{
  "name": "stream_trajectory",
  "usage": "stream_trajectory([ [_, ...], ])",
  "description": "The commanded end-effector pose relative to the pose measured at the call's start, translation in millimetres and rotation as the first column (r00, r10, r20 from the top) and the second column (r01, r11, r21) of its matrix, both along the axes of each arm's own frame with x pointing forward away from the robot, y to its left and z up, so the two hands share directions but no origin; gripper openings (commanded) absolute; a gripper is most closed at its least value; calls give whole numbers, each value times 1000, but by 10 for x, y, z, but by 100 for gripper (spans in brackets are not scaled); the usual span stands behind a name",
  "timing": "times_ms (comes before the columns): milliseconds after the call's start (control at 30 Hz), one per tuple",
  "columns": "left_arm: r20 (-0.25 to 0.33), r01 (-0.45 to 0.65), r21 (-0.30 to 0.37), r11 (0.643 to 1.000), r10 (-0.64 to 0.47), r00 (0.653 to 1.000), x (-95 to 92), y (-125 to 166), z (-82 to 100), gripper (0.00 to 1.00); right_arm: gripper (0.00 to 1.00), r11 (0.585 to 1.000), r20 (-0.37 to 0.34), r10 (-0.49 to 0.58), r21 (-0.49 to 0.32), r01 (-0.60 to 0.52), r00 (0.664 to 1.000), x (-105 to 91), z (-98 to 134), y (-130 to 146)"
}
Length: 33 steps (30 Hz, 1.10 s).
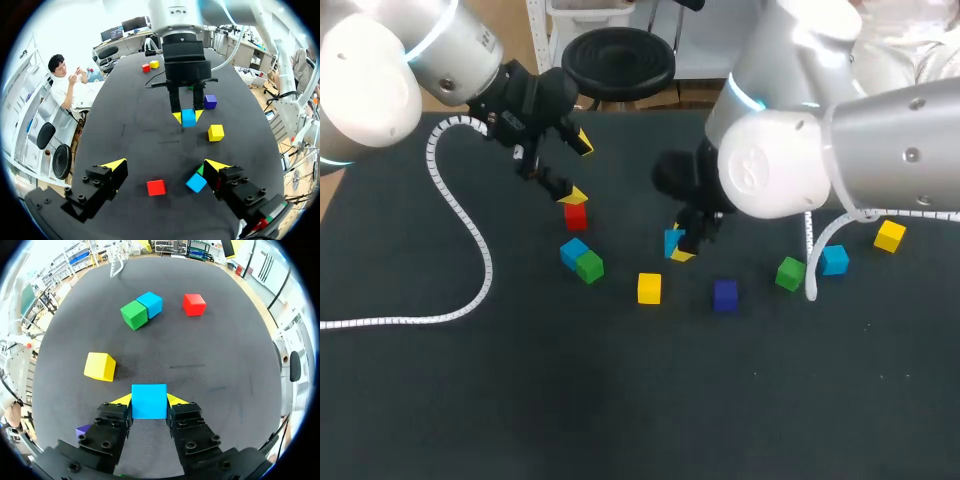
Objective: Place the blue cubes, place green cubes on the blue cubes, place the yellow cubes on the green cubes, then place the red cubes on the yellow cubes, and place purple cube on the red cubes.
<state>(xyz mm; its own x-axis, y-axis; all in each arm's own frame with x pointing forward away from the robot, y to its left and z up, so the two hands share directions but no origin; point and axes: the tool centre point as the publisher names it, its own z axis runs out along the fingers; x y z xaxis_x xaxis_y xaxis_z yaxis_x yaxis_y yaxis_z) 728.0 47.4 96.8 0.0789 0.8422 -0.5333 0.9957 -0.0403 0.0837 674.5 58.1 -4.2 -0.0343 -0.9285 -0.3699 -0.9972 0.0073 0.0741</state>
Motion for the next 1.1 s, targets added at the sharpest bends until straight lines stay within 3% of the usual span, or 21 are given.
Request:
stream_trajectory([
  [33, -3, -2, 6, 1000, 2, 1000, 9, -10, 7, 100, 0, 1000, -7, 4, 2, -4, 1000, 10, 35, 1],
  [1100, -3, -2, 6, 1000, 2, 1000, 9, -10, 7, 100, 0, 1000, -30, -2, -3, 2, 1000, 76, -74, -36],
])
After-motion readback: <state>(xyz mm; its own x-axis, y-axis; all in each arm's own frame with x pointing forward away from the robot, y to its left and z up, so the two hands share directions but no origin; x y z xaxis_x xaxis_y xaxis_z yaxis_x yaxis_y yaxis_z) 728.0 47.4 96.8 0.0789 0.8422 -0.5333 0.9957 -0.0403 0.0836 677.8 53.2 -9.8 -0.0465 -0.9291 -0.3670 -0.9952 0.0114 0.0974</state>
